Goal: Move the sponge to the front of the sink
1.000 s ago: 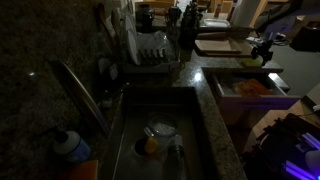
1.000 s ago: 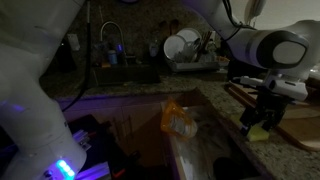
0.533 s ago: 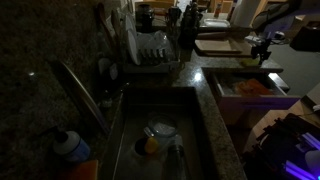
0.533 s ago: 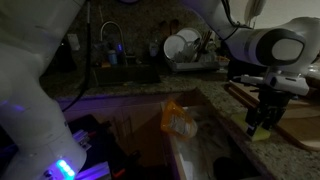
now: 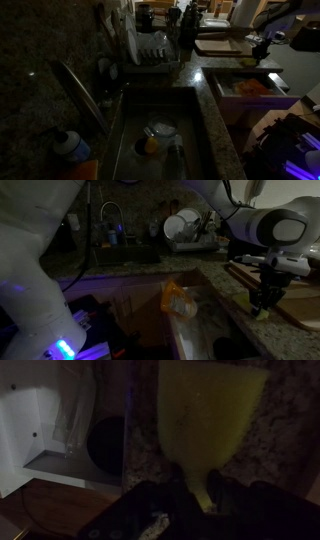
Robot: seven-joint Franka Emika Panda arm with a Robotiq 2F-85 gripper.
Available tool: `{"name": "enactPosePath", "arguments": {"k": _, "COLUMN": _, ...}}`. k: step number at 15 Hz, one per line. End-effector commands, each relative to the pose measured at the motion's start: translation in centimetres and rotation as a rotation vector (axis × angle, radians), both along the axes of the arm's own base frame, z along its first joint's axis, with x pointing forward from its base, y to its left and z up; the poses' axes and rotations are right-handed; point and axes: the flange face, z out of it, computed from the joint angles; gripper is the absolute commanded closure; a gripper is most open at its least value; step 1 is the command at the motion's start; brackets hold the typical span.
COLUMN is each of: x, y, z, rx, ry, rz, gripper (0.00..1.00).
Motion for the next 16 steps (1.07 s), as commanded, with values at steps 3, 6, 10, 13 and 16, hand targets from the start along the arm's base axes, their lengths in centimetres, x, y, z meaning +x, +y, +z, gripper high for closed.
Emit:
{"name": "enactPosePath", "arguments": {"k": 3, "x": 1.5, "y": 1.8, "z": 2.7, "rx": -0.015, "ry": -0.006, "rz": 0.027, "gripper": 0.96}}
{"name": "enactPosePath", "arguments": {"k": 6, "x": 2.2, "y": 5.1, "z": 5.9, "rx": -0.040, "ry": 0.057, "rz": 0.114, "gripper": 0.95}}
{"name": "enactPosePath", "arguments": {"k": 10, "x": 2.4, "y": 10.6, "z": 10.5, "rx": -0.063, "ry": 0.203, "rz": 0.249, "gripper": 0.95}}
{"name": "enactPosePath", "arguments": {"k": 13, "x": 1.2, "y": 15.8, "z": 12.7, "rx": -0.087, "ry": 0.257, "rz": 0.440, "gripper": 0.95}}
{"name": "enactPosePath", "arguments": {"k": 16, "x": -0.9, "y": 19.4, "z": 14.5, "rx": -0.093, "ry": 0.238, "rz": 0.605, "gripper": 0.95}}
